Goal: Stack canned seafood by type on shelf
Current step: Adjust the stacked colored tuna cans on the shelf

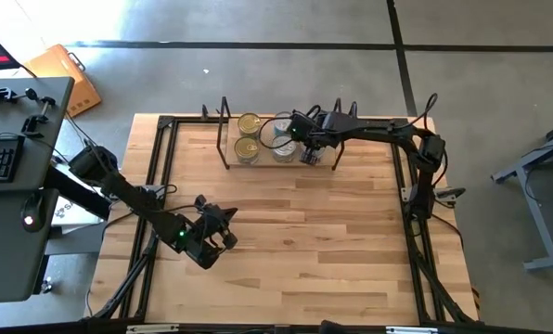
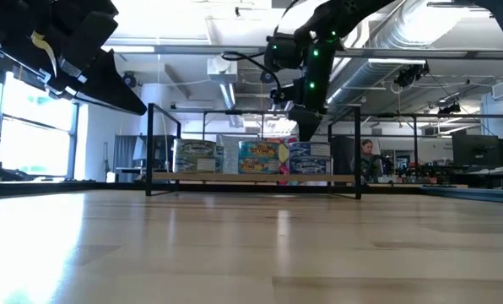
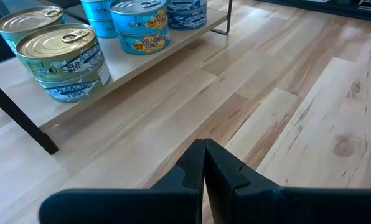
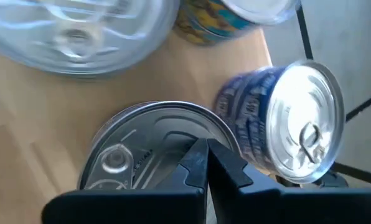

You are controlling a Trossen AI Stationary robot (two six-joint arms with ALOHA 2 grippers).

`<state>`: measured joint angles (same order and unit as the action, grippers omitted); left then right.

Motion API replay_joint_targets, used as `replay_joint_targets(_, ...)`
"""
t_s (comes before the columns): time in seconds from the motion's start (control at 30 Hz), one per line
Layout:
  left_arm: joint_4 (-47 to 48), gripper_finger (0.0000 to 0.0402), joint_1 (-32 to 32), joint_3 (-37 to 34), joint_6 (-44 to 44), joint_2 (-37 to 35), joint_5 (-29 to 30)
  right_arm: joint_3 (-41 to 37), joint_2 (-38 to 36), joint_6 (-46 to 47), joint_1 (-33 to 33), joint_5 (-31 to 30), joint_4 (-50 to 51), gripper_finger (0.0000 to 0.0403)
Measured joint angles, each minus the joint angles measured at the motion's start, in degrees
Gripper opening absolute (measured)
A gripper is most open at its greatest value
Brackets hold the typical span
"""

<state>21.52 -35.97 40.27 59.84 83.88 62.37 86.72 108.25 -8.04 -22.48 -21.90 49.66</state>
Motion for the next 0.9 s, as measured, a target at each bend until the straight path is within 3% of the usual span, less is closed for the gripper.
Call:
replay_joint_targets(0.2, -0.2, 0.0000, 0.0, 0.0, 0.0, 0.0, -0.1, 1.9, -2.4, 0.1, 2.4, 0.2, 0.4, 0.0000)
replay_joint_targets(0.47, -0.3, 0.0000, -0.1, 0.0, -0.1, 0.0, -0.1, 2.0, -4.4, 0.9, 5.7, 12.0, 6.4, 0.0000)
replay_joint_targets(0.9, -0.5, 0.0000, -0.1, 0.0, -0.4, 0.0, 0.0, -3.2, -4.7, 3.9, 1.7, 6.0, 9.5, 0.0000)
